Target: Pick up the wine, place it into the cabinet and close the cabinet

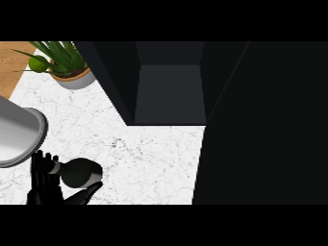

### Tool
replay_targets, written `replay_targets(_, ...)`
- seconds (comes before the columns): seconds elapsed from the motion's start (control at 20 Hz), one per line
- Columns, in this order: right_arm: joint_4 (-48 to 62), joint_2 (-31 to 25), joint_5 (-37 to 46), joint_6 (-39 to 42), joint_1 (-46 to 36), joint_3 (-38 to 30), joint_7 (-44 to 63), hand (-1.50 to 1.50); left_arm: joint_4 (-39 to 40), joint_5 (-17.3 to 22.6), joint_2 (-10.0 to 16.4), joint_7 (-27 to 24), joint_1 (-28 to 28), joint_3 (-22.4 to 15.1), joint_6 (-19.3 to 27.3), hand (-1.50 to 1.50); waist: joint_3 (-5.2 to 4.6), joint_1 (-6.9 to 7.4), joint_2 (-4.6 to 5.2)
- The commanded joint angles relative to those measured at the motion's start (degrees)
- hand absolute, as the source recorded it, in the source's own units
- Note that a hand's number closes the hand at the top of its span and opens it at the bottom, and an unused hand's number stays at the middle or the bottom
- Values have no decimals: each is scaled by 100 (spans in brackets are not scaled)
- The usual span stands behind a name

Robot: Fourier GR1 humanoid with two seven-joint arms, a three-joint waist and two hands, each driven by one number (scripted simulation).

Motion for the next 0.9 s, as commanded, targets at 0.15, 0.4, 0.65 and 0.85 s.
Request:
replay_targets(0.15,-974,-117,-224,65,143,-124,471,-150,601,186,149,-56,-363,397,-429,-150,0,-9,-2)
replay_targets(0.4,-878,39,88,-108,-52,103,592,-150,837,173,-154,-422,-292,326,-589,-150,-2,6,-3)
replay_targets(0.65,-420,83,-145,138,225,-151,-128,-150,1336,183,-288,-619,-757,482,-677,-150,2,3,5)
replay_targets(0.85,-1083,-82,-289,129,340,-115,381,-150,1603,175,-364,-908,-902,406,-1027,150,0,-41,-3)
